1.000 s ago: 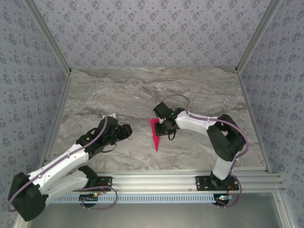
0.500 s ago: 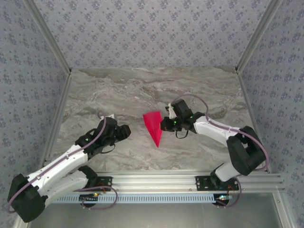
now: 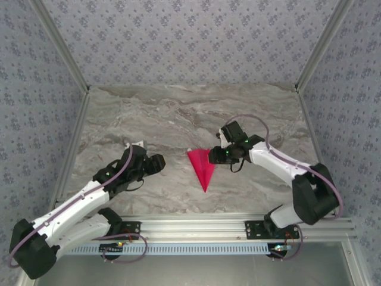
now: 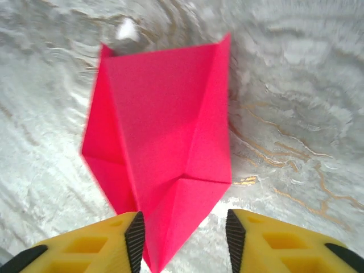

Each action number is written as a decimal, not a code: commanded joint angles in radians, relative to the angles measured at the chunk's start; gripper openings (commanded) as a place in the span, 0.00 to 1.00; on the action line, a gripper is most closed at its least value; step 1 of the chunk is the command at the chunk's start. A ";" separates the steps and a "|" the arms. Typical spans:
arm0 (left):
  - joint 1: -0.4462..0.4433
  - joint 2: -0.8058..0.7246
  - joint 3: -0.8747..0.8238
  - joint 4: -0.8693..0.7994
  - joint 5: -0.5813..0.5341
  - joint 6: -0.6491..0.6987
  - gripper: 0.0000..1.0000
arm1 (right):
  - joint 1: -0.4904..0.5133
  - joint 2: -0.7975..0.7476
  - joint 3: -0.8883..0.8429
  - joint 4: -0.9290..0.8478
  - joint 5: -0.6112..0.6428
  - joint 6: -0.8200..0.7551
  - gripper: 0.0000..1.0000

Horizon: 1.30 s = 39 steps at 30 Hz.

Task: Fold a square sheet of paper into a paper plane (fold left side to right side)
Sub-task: Place the paper plane at the center of the table, then pick up the paper plane at the center of the table.

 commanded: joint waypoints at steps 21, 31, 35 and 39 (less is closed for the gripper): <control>0.008 -0.068 -0.008 0.021 -0.040 0.012 0.84 | 0.221 0.269 0.109 -0.049 0.048 0.089 0.50; 0.009 -0.100 -0.012 -0.008 -0.056 0.012 0.85 | 0.241 0.366 0.170 -0.069 0.086 0.085 0.48; 0.008 -0.114 -0.013 -0.019 -0.061 0.012 0.85 | 0.257 0.405 0.185 -0.087 0.119 0.089 0.46; 0.008 -0.135 -0.020 -0.031 -0.065 0.012 0.85 | 0.260 0.429 0.190 -0.113 0.161 0.097 0.39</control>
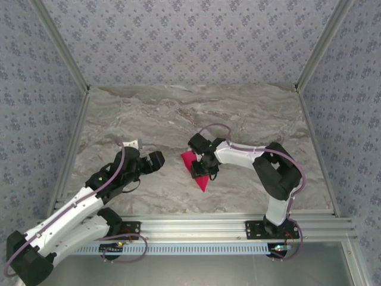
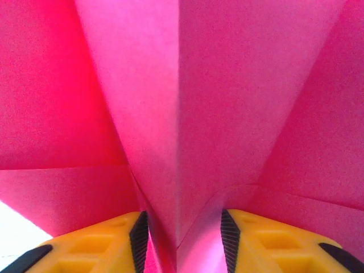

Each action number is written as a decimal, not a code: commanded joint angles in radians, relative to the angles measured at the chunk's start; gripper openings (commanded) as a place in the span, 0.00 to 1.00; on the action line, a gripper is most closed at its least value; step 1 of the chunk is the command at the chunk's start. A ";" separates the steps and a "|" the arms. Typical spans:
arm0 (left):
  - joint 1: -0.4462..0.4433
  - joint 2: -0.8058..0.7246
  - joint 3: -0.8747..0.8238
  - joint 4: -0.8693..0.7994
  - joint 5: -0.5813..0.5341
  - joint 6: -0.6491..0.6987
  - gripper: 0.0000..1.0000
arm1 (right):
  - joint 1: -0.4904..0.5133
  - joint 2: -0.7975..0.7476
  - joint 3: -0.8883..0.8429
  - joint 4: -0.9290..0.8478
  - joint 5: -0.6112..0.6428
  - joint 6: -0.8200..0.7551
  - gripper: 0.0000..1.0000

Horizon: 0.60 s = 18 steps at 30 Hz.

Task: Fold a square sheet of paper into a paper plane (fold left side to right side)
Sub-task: Pick up the paper plane at the center of the table, then place the paper plane at the center of the table.

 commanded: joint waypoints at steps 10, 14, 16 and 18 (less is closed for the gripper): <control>0.004 -0.097 -0.002 -0.072 -0.019 0.016 0.85 | -0.078 0.054 0.235 -0.132 0.064 -0.027 0.03; 0.006 -0.128 0.006 -0.095 -0.002 0.033 0.85 | -0.160 0.158 0.447 -0.224 0.116 -0.073 0.03; 0.004 -0.140 0.005 -0.099 0.012 0.032 0.85 | -0.195 0.223 0.537 -0.260 0.137 -0.045 0.03; 0.005 -0.152 0.000 -0.100 0.030 0.028 0.85 | -0.223 0.280 0.627 -0.289 0.172 -0.034 0.03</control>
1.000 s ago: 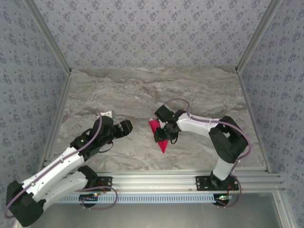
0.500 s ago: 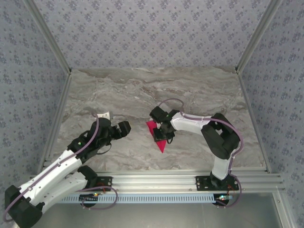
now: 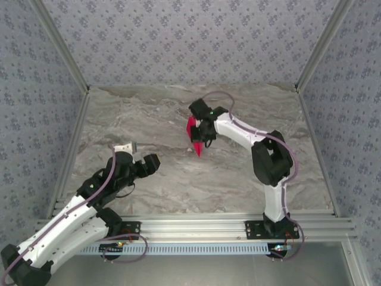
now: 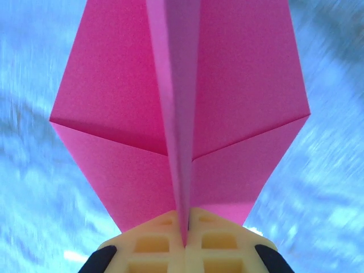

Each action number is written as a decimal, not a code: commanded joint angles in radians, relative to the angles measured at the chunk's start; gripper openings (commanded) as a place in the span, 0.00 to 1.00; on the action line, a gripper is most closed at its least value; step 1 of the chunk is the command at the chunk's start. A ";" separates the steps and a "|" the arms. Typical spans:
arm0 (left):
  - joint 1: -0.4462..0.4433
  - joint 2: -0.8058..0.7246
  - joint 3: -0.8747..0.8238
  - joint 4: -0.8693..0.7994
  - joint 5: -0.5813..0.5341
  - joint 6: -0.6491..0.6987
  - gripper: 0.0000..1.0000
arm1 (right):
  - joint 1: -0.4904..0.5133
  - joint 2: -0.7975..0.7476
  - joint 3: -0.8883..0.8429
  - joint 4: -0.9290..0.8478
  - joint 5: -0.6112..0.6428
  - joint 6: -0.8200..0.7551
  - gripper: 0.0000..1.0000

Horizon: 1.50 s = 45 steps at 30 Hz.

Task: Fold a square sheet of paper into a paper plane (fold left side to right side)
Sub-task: Place the paper plane at the center of the table.

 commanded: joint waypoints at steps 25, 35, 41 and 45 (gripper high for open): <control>0.006 -0.086 0.001 -0.092 0.051 0.006 0.87 | -0.044 0.329 0.317 -0.221 0.089 0.007 0.13; 0.086 -0.050 0.050 -0.082 0.109 0.018 0.95 | -0.028 0.232 0.295 -0.257 0.141 -0.040 0.35; 0.280 0.007 0.060 -0.037 0.278 0.022 0.97 | -0.008 0.065 0.251 -0.308 0.211 -0.102 0.53; 0.451 0.079 0.073 -0.012 0.379 0.047 0.97 | -0.007 -0.156 0.098 -0.248 0.229 -0.147 0.64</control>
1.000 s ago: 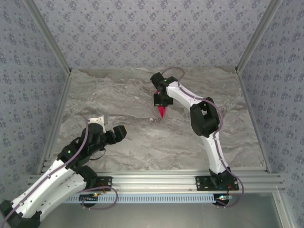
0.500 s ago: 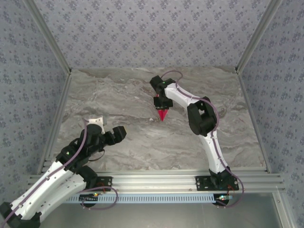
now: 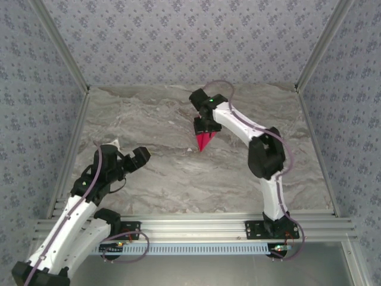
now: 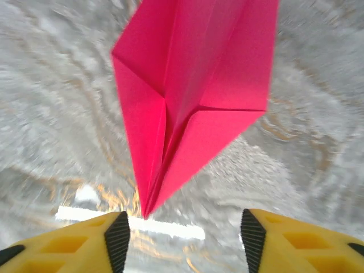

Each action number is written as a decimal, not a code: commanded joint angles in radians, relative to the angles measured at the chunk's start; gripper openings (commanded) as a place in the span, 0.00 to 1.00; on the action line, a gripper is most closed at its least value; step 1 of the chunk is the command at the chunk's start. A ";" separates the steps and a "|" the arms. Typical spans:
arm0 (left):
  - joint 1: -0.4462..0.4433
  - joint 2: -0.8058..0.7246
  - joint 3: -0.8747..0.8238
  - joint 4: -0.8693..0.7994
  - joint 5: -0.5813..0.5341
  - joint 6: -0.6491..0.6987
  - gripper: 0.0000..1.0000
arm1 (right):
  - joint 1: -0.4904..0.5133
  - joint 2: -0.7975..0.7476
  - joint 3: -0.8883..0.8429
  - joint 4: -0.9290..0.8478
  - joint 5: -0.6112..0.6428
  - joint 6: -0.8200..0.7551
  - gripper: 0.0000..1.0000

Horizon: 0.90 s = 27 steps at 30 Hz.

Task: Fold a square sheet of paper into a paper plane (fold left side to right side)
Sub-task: Place the paper plane at the center of the table, then reset both arms

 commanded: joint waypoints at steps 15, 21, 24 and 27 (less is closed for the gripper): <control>0.218 0.199 -0.098 0.486 -0.449 0.478 0.98 | -0.475 -1.031 -1.048 0.612 -0.012 -0.241 1.00; 0.221 0.322 -0.189 0.687 -0.523 0.647 0.98 | -0.721 -1.015 -1.337 0.975 -0.124 -0.283 1.00; 0.220 0.401 -0.223 0.801 -0.507 0.671 0.98 | -0.773 -0.929 -1.374 1.087 -0.148 -0.254 1.00; 0.220 0.466 -0.260 0.939 -0.486 0.683 0.98 | -0.769 -0.859 -1.419 1.256 -0.140 -0.263 1.00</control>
